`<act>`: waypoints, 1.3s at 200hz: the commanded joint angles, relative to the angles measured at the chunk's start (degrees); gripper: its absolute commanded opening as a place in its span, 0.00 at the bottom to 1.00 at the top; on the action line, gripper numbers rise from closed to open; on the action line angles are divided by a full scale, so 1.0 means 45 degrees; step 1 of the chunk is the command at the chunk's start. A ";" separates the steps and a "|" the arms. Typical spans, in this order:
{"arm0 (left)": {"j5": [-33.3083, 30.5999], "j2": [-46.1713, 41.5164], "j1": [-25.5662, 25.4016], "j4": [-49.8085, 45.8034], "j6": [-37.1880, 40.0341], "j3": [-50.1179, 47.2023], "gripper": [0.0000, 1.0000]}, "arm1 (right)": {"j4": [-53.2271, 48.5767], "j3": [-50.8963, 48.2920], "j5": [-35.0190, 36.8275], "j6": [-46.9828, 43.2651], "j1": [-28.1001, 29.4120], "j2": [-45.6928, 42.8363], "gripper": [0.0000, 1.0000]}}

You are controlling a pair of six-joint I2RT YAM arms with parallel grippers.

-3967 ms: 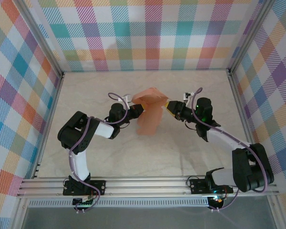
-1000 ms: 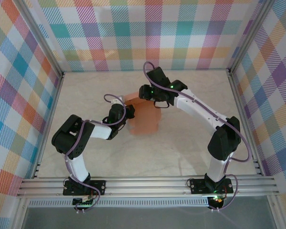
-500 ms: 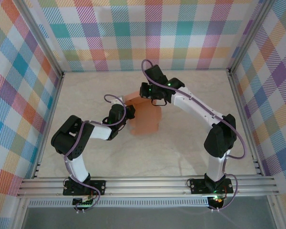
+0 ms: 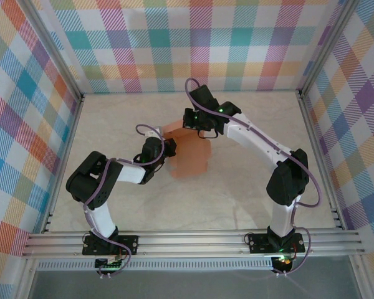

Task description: Fold the paper box

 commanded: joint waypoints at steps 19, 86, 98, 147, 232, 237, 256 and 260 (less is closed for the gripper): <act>0.0116 -0.0515 -0.0142 0.0365 0.0291 -0.0139 0.00 | 0.0287 -0.0272 -0.0346 -0.0007 0.0053 -0.0307 0.00; 0.0516 -0.0691 -0.0124 -0.2344 0.0344 0.0896 0.00 | 0.1850 -0.1803 -0.0992 -0.2683 0.0040 -0.2162 0.59; 0.0550 -0.0766 -0.0125 -0.2687 0.0352 0.0959 0.00 | 0.2125 -0.2286 -0.0980 -0.3478 0.0031 -0.2817 0.61; 0.1321 -0.1010 -0.0115 -0.2709 0.1020 0.1013 0.00 | 0.3729 -0.5246 -0.1226 -0.3972 -0.1739 -0.5872 0.60; 0.4242 -0.0692 -0.0105 -0.3300 0.0761 0.2192 0.00 | 0.4354 -0.7033 -1.1106 -0.5786 -0.5524 -0.5765 0.58; 0.4311 -0.0656 -0.0107 -0.3334 0.0659 0.2262 0.00 | 0.4350 -0.7071 -1.1334 -0.5916 -0.5507 -0.5693 0.57; 0.4454 -0.0515 -0.0105 -0.3264 0.0512 0.2380 0.00 | 0.4144 -0.7039 -1.1729 -0.6300 -0.5319 -0.5380 0.54; 0.4471 -0.0502 -0.0105 -0.3334 0.0523 0.2436 0.00 | 0.4139 -0.7021 -1.1768 -0.6355 -0.5261 -0.5315 0.54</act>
